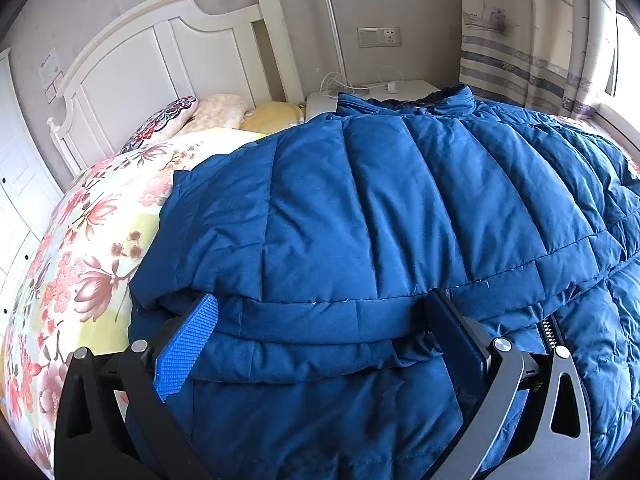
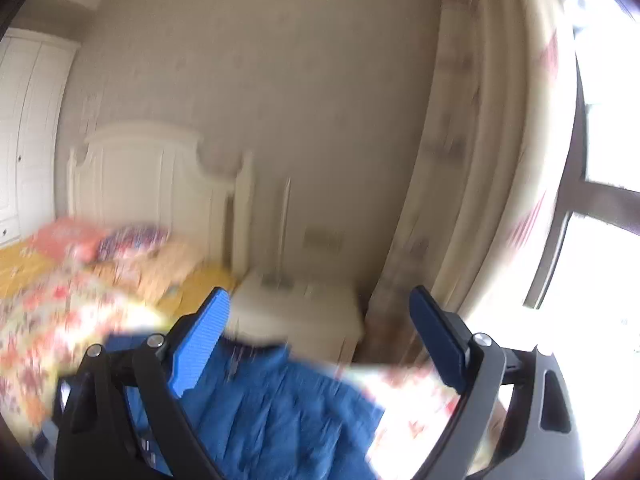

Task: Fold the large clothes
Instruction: 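Smooth the folded jacket with the left tool while the right tool withdraws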

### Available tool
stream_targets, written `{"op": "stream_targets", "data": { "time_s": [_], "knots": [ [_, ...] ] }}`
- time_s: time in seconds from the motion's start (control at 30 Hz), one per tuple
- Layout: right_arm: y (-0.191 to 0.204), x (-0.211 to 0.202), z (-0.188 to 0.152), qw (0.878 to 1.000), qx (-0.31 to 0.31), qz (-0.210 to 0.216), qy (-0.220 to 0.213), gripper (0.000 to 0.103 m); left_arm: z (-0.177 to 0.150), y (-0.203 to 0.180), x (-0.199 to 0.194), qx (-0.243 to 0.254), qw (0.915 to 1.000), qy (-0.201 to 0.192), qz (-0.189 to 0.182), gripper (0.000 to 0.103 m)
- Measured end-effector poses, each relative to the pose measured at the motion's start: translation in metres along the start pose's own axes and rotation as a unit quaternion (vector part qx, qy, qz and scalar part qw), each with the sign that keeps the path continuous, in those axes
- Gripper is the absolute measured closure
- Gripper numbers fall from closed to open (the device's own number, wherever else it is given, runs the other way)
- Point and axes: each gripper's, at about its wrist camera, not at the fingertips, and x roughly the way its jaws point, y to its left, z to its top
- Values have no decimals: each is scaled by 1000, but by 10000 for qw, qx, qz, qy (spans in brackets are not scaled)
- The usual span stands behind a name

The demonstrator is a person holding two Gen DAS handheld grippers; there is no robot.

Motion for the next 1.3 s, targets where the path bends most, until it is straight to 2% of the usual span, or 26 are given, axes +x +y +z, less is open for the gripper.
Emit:
{"op": "stream_targets", "data": {
  "time_s": [0.2, 0.3, 0.53, 0.7, 0.8, 0.9, 1.1, 1.3],
  "knots": [
    [-17, -53, 89, 9925, 71, -288, -1188, 9, -1, 1, 0, -12, 10000, -1, 3, 4],
    [-16, -64, 105, 9901, -17, -300, -1369, 8, -1, 1, 0, -9, 10000, -4, 5, 4],
    [-11, -60, 107, 9916, -143, -279, -1255, 7, -3, 1, -3, 10, 9999, -49, 99, 4],
    [0, -47, 101, 9928, -170, -233, -1162, 7, -2, 11, -20, -285, 9987, -412, 106, 4],
    [5, -39, 99, 9932, -210, -218, -1120, 6, 8, 27, -27, -529, 9971, -541, -38, 4],
    [9, -28, 99, 9939, -233, -206, -1061, 6, 26, 37, -29, -468, 9968, -641, 63, 4],
    [20, -10, 98, 9943, -292, -162, -1010, 5, 53, 47, -15, -318, 9976, -582, 173, 4],
    [24, 15, 93, 9953, -300, -158, -905, 4, 55, 48, 10, -362, 9985, -382, 125, 4]
  ]
}}
